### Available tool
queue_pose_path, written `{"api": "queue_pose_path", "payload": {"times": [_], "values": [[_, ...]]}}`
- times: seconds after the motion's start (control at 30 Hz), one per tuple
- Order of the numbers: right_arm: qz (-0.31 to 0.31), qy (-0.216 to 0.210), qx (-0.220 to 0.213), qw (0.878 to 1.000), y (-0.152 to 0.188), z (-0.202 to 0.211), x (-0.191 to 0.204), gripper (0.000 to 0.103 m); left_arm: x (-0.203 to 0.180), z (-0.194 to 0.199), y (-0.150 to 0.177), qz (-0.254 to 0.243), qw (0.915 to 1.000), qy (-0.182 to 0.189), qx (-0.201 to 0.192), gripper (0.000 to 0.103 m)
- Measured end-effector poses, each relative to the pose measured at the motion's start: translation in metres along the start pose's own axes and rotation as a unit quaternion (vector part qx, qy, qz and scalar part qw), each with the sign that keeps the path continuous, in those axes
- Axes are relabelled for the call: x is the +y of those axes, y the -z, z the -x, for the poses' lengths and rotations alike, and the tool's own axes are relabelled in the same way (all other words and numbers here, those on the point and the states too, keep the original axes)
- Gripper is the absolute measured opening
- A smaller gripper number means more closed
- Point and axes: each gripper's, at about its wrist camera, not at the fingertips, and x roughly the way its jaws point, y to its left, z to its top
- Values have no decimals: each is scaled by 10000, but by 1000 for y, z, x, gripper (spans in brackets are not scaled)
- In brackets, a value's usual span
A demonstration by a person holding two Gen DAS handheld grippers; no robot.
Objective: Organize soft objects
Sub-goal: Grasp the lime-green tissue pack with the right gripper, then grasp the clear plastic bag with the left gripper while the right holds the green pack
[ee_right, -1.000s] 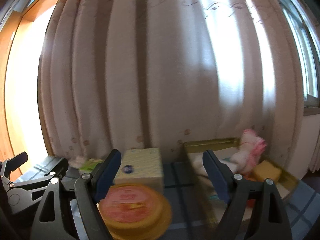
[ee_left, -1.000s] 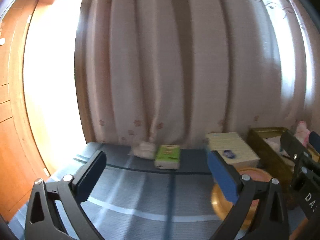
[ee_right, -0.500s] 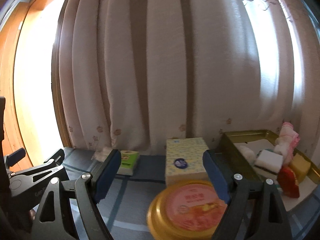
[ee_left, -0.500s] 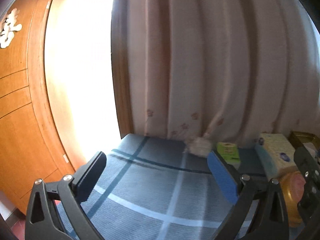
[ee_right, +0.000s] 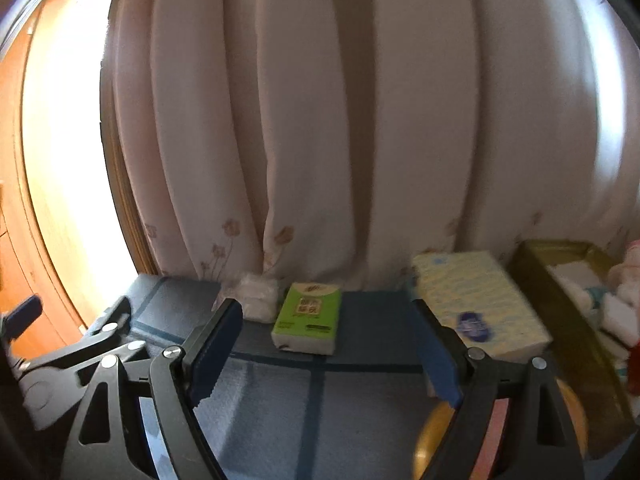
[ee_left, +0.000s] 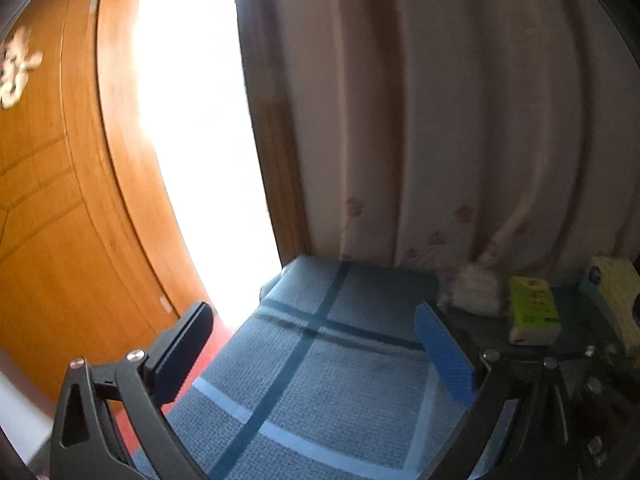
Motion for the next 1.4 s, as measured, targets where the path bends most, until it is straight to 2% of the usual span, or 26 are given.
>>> {"api": "queue_pose_path", "payload": {"times": [0.07,0.23,0.33,0.4,0.53,0.73,0.77,0.8,0.87,0.9,0.97,1.07,1.17,1.3,1.4], "values": [[-4,-25,249,9997,-4,-16,5,85,8,-9,-1,212,9995,33,232,102],[-68,-34,550,9985,-11,-41,9,85,33,-28,2,896,9934,92,708,102],[-38,-69,924,9957,-12,-61,14,72,43,-35,4,1154,9893,39,892,102],[-56,-109,1233,9923,-12,-75,17,61,45,-34,5,1220,9883,26,915,102],[-127,21,1369,9905,-15,-88,16,61,42,-33,3,1148,9894,51,884,102],[78,345,1662,9855,-15,-103,18,61,42,-30,1,1109,9898,109,885,102],[174,444,1821,9821,-13,-112,19,58,43,-31,1,1115,9897,116,892,102],[92,298,2100,9772,-10,-120,15,50,44,-31,1,1127,9894,123,904,102],[-41,231,2003,9795,-5,-121,6,32,46,-32,1,1164,9886,168,941,102],[-57,151,1999,9797,-4,-122,5,30,46,-33,1,1189,9882,187,951,102],[-250,-385,1857,9815,2,-119,0,29,48,-33,1,1234,9875,228,958,102],[-172,-649,1282,9895,5,-99,0,25,50,-34,1,1271,9866,313,976,102],[-4,-913,812,9925,12,-79,3,24,50,-34,1,1284,9859,415,986,102],[63,-1320,449,9902,24,-55,-4,24,51,-33,0,1300,9848,624,973,102],[14,-1464,137,9891,31,-38,-15,24,51,-31,0,1292,9840,852,884,102]]}}
